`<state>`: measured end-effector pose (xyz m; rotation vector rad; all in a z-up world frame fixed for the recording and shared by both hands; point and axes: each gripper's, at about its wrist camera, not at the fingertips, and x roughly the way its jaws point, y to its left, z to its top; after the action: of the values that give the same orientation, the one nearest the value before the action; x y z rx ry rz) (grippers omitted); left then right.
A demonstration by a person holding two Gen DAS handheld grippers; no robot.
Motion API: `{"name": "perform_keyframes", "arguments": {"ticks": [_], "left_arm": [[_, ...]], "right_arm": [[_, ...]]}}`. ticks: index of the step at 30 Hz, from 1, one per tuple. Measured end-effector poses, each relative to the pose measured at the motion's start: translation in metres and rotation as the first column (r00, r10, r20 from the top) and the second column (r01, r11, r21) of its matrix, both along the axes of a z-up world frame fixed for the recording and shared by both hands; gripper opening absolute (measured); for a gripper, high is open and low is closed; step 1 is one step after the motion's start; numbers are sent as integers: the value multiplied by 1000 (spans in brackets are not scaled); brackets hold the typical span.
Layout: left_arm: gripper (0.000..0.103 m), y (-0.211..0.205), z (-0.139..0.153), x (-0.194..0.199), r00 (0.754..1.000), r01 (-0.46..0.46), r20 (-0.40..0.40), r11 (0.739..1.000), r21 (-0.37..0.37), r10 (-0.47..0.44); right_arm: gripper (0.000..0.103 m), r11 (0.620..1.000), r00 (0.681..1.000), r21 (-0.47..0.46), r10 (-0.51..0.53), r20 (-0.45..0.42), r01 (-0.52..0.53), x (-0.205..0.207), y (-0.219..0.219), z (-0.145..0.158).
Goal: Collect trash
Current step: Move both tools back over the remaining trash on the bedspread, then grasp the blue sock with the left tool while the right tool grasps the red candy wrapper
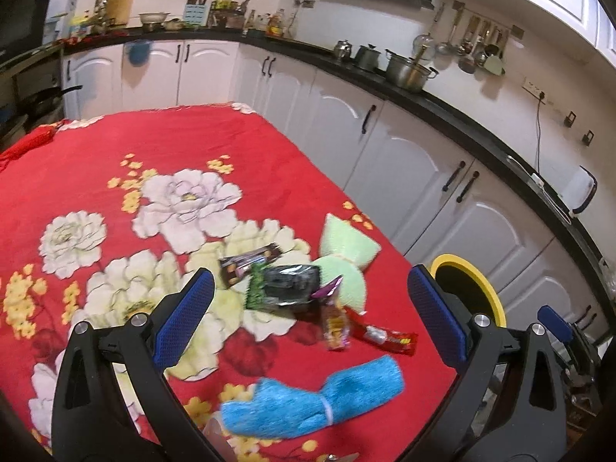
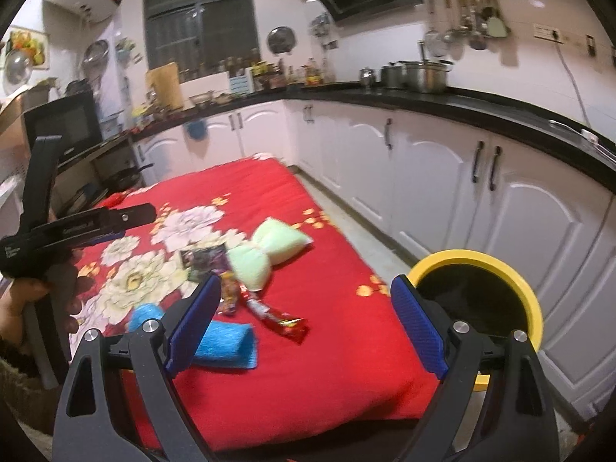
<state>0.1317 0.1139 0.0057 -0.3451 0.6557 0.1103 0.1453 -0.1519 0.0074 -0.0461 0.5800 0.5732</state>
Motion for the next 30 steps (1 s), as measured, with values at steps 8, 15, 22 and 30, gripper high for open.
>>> {"name": "perform_keyframes", "arguments": {"ticks": [8, 15, 22, 30], "left_arm": [[92, 21, -15, -18, 999, -31, -38, 1000, 5, 31], [92, 32, -33, -31, 997, -9, -74, 999, -31, 7], [92, 29, -58, -38, 990, 55, -128, 994, -91, -67], [89, 18, -84, -39, 969, 135, -188, 981, -140, -160]], "right_arm": [[87, 994, 995, -39, 99, -23, -100, -3, 28, -9], [87, 986, 984, -62, 145, -100, -152, 16, 38, -26], [79, 963, 970, -178, 175, -167, -204, 47, 60, -59], [63, 930, 941, -239, 215, -260, -278, 78, 79, -92]]}}
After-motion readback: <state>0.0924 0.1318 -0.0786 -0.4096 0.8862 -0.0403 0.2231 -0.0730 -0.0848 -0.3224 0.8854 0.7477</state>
